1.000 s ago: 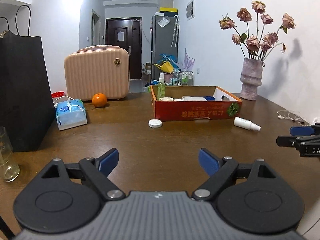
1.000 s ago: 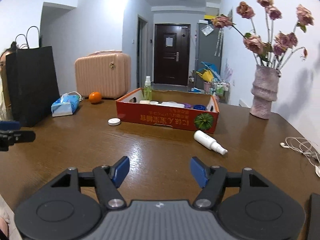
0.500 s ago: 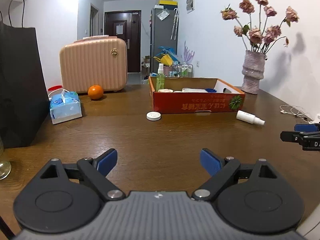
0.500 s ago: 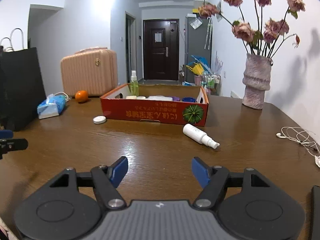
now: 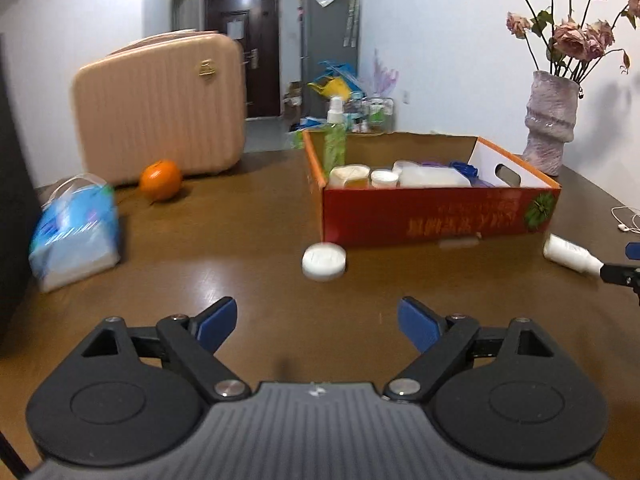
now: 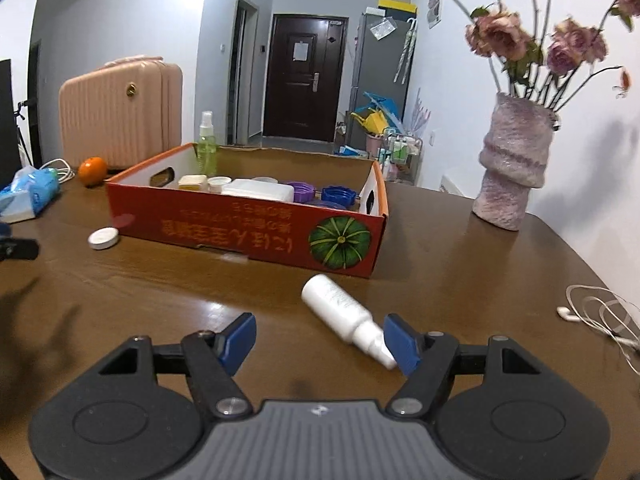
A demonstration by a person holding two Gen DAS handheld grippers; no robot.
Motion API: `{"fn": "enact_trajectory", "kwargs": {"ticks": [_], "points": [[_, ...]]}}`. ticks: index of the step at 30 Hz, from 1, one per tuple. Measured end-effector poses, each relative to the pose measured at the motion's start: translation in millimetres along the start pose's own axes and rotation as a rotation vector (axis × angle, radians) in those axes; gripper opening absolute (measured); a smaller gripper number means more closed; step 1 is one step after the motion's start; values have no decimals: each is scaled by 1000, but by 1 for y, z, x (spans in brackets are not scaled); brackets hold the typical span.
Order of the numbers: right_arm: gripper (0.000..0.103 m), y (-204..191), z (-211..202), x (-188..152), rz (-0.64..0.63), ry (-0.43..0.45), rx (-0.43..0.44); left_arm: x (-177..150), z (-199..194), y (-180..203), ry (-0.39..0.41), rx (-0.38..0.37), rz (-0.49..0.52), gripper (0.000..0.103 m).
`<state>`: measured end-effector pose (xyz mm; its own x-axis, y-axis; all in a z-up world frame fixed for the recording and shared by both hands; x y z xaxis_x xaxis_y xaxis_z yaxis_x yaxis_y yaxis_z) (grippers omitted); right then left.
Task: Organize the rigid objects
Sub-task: 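Grasp the white disc with the left tool while the right tool grasps the white spray bottle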
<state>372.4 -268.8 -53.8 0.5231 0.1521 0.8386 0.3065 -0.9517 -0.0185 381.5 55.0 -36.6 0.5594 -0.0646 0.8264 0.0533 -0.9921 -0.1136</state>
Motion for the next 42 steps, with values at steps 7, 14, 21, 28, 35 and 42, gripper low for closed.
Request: {"fn": "enact_trajectory", "kwargs": {"ticks": [7,14,21,28,35,42], "points": [[68,24,51,15,-42,-44,-26,26,74,20,-56,-12,52,70],[45,30,77,13,-22,-83,28,24,103,25,-99,-28,71,50],[27,24,80,6,-43,-96,51,24,104,27,-75,-34,88,43],[27,11,69,7,-50,-89,64,28,83,24,-27,-16,56,39],[27,-31,15,-13,-11,-57,127,-1,-18,16,47,-70,-31,39],[27,-83,-50,-40,-15,-26,192,-48,-96,5,29,-91,-98,39]]}}
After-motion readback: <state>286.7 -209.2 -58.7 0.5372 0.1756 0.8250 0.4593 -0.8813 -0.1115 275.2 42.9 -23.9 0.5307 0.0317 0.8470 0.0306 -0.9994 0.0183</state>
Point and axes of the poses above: each gripper's, at about its wrist camera, not at the fingertips, and z roughly the way its jaws point, y to its right, x to its top, the point moved 4 cm from there along z, roughly the way its jaws point, and after that the axes turned 10 degrees about x, right-handed, at the moved point
